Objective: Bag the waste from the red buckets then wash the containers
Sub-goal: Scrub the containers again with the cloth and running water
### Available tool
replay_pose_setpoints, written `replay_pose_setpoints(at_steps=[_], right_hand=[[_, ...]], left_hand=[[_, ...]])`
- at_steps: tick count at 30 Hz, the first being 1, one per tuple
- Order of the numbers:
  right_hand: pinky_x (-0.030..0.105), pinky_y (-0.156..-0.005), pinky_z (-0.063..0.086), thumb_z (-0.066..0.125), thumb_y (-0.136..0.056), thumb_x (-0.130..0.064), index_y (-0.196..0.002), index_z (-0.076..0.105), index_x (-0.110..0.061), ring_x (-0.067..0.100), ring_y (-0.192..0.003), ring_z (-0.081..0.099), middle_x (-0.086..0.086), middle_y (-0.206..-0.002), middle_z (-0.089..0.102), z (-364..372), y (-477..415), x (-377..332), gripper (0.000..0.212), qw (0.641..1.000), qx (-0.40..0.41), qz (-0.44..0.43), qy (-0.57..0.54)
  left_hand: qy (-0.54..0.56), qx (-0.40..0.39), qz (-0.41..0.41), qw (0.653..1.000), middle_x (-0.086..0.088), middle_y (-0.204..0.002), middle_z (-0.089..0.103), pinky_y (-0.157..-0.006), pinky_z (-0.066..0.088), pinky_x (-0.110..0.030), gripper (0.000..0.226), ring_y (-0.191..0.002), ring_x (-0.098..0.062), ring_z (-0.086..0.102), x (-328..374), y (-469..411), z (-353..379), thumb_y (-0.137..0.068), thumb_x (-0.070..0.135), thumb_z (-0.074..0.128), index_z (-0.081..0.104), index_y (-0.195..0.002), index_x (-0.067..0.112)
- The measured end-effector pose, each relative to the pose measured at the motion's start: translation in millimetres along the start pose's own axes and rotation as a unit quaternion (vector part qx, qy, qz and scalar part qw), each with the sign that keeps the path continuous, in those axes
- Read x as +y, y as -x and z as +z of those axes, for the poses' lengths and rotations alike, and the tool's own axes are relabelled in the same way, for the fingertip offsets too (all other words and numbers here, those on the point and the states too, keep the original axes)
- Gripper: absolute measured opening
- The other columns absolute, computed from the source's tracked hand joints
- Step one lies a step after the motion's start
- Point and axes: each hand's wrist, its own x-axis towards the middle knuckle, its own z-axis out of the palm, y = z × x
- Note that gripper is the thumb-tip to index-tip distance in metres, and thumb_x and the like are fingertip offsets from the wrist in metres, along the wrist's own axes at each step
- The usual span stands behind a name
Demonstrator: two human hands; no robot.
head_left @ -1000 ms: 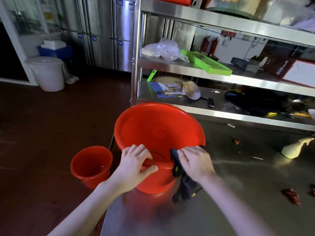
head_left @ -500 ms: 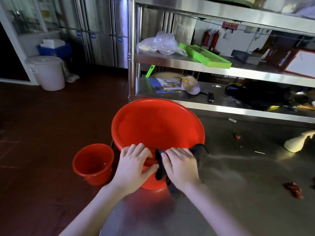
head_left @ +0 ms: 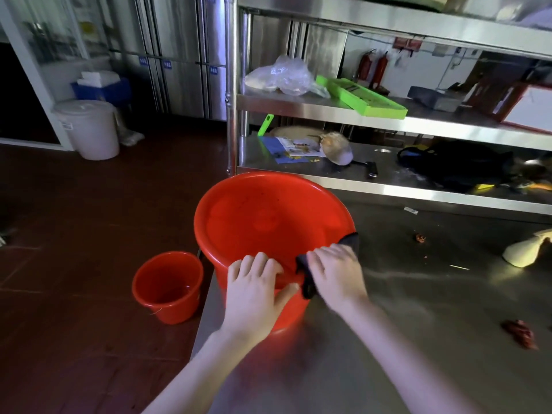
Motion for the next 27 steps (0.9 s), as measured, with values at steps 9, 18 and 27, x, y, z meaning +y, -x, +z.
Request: replay_pose_setpoints(at_steps=[9,18,27], right_hand=[[0.037,-0.068,0.041,0.036,-0.096,-0.027,-0.057,0.052,-0.012,0.025,-0.060,0.051,0.001,-0.055,0.054,-11,-18,25,0.045,0.995,-0.061,-0.068,-0.034],[0.042,-0.075,0.046,0.047,-0.097,-0.014,-0.059,0.056,-0.007,0.033,-0.066,0.055,0.010,-0.061,0.058,-12,-34,45,0.040,0.999,-0.038,0.023,0.006],[0.038,-0.059,0.043,0.043,-0.094,-0.025,-0.058,0.051,-0.015,0.026,-0.057,0.056,0.001,-0.055,0.054,3,-4,-27,0.039,0.998,0.015,-0.064,0.014]], left_hand=[[0.035,-0.038,0.053,0.997,0.009,-0.106,0.061,-0.109,0.031,-0.046,0.039,-0.114,-0.018,0.054,-56,-20,-34,-0.091,0.053,0.044,0.067,-0.107,0.026],[0.047,-0.068,0.106,0.991,0.002,-0.105,0.056,-0.111,0.034,-0.051,0.030,-0.102,-0.022,0.055,-78,-25,-21,-0.097,0.036,0.049,0.066,-0.115,0.019],[0.079,-0.048,0.010,0.996,0.009,-0.095,0.052,-0.095,0.026,-0.036,0.033,-0.092,-0.017,0.049,-30,-12,-7,-0.089,0.048,0.050,0.069,-0.105,0.025]])
